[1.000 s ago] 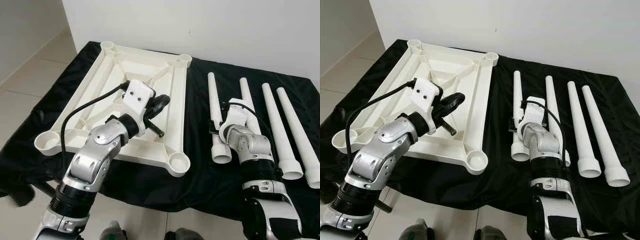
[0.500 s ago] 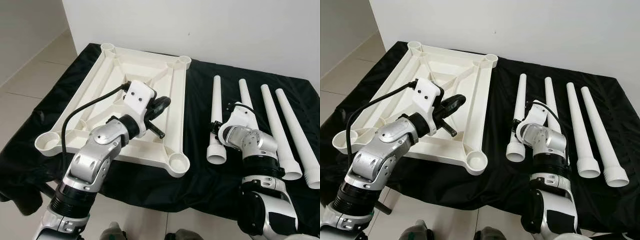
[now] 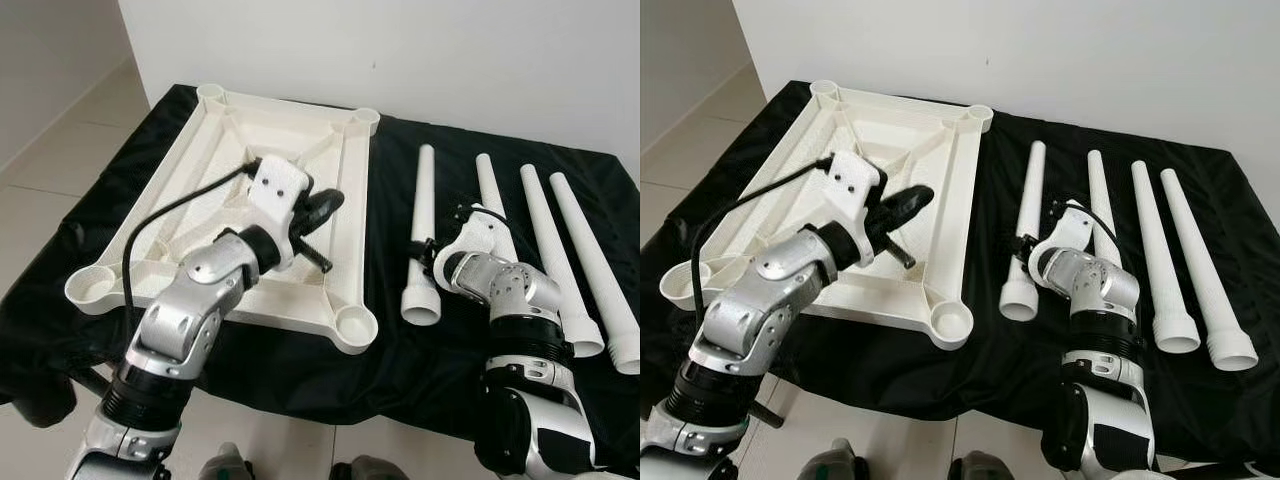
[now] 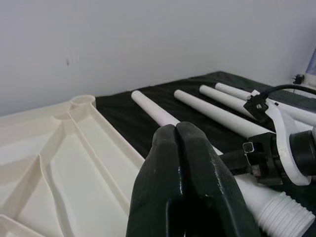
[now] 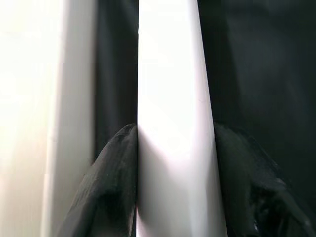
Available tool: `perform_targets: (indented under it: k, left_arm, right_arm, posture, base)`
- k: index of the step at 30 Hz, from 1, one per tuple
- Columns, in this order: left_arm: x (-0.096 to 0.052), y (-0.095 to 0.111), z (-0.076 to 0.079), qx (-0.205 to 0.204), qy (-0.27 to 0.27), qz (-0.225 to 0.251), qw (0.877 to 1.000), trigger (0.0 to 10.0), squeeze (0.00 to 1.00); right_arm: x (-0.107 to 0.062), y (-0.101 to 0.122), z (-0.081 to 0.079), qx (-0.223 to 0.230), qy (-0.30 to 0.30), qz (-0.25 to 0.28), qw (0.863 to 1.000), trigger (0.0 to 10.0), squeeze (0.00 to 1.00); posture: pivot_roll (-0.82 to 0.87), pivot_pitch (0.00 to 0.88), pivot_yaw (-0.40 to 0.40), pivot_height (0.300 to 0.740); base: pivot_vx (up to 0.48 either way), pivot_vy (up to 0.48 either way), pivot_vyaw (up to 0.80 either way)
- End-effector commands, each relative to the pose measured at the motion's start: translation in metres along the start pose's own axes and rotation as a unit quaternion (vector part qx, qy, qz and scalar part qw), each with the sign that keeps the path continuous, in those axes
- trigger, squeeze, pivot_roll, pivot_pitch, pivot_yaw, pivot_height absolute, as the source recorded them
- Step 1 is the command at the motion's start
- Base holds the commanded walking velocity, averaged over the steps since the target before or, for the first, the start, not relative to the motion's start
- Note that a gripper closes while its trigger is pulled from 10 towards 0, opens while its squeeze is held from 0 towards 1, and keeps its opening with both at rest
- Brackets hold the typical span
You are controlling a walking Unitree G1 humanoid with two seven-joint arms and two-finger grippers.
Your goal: Building children table
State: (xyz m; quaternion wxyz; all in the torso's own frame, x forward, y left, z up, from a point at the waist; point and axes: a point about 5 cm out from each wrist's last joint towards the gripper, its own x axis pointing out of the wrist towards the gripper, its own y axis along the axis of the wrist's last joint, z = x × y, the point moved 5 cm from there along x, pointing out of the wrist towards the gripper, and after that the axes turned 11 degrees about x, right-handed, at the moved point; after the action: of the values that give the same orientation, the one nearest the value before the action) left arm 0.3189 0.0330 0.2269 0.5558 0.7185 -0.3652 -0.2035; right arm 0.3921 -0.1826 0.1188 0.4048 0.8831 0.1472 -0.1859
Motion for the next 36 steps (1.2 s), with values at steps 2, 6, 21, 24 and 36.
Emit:
perform_targets:
  k: [2,6,21,24,36]
  left_arm:
    - [0.000,0.004,0.000,-0.015,-0.018,0.010,1.000,10.0,0.00]
    - [0.000,0.009,-0.004,-0.036,-0.020,0.021,0.999,10.0,0.00]
    - [0.009,0.020,-0.001,-0.084,-0.066,0.044,0.993,10.0,1.00]
    - [0.014,0.022,0.005,-0.093,-0.086,0.045,0.991,10.0,0.14]
    - [0.030,0.065,0.033,-0.234,-0.227,0.102,0.940,10.0,0.00]
  right_arm:
    - [-0.010,0.035,-0.019,-0.007,0.054,0.069,0.996,10.0,0.00]
    - [-0.022,0.057,-0.031,-0.031,0.093,0.129,0.987,10.0,0.00]
    - [-0.068,0.046,-0.075,-0.120,0.333,0.204,0.913,10.0,0.00]
    - [-0.077,0.043,-0.081,-0.117,0.376,0.200,0.897,10.0,0.00]
    - [-0.115,0.017,-0.099,-0.161,0.515,0.167,0.825,10.0,0.00]
  posture:
    - [0.01,0.000,-0.038,0.740]
    - [0.01,0.000,-0.039,0.740]
    - [0.01,0.000,-0.040,0.740]
    - [0.01,0.000,-0.041,0.740]
    - [0.00,0.000,-0.035,0.740]
  base:
    - [0.000,0.000,0.00]
    - [0.000,0.000,0.00]
    - [0.000,0.000,0.00]
    - [0.000,0.000,0.00]
    - [0.000,0.000,0.00]
